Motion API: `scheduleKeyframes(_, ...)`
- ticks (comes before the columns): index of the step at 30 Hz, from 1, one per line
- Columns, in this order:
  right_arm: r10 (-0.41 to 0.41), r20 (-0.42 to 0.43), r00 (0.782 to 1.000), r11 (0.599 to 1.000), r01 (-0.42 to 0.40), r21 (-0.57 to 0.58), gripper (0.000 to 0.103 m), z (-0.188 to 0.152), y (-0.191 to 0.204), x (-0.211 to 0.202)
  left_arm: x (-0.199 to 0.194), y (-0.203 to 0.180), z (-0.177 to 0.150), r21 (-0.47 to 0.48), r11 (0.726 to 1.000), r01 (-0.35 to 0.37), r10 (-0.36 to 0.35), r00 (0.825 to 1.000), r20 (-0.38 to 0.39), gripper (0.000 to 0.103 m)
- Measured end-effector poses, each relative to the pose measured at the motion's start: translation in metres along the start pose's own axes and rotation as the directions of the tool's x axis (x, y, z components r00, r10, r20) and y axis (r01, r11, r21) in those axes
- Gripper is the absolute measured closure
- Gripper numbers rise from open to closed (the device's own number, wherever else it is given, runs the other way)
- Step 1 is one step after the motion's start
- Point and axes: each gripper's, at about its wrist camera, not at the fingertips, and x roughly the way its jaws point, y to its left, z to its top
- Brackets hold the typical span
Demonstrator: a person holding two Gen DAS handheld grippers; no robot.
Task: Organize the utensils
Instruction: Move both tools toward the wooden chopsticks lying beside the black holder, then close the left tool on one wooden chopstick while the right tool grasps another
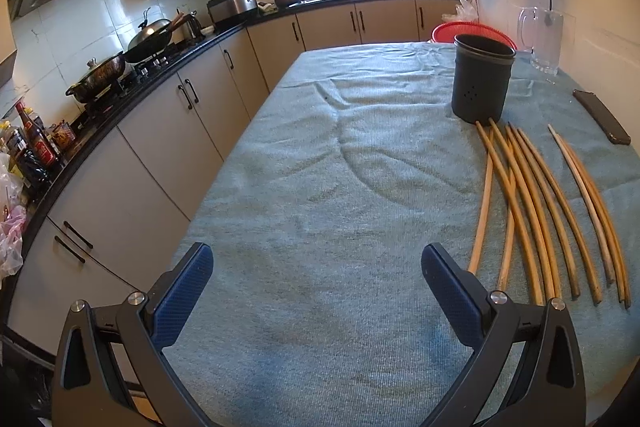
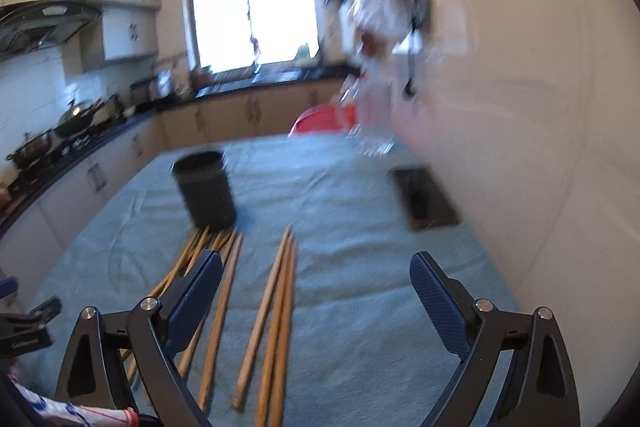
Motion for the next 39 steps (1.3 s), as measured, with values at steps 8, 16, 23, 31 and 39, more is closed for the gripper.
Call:
scheduleKeyframes(8,0.131,-0.256,0.958,0.991,-0.123,0.048,0.041,-0.012,-0.008,0.054,0.027,-0.01,0.021,-0.013,0.98,0.198,-0.198,0.978,-0.058,0.0)
scheduleKeyframes(16,0.16,-0.333,0.929,0.987,-0.151,0.052,0.05,-0.021,-0.006,0.078,0.073,-0.049,0.036,-0.03,0.907,0.421,-0.418,0.886,-0.201,0.034)
scheduleKeyframes(23,0.153,-0.359,0.921,0.988,-0.145,0.048,0.052,-0.019,-0.009,0.088,0.083,-0.077,0.038,-0.009,0.859,0.512,-0.499,0.832,-0.244,0.049)
scheduleKeyframes(31,0.067,-0.402,0.913,0.995,-0.092,-0.043,0.069,-0.023,0.008,0.104,0.093,-0.085,0.046,0.0,0.891,0.455,-0.436,0.855,-0.281,0.095)
scheduleKeyframes(39,-0.037,-0.439,0.898,0.979,-0.056,-0.197,0.09,-0.021,0.025,0.112,0.093,-0.057,0.04,-0.094,0.931,0.354,-0.365,0.878,-0.31,0.096)
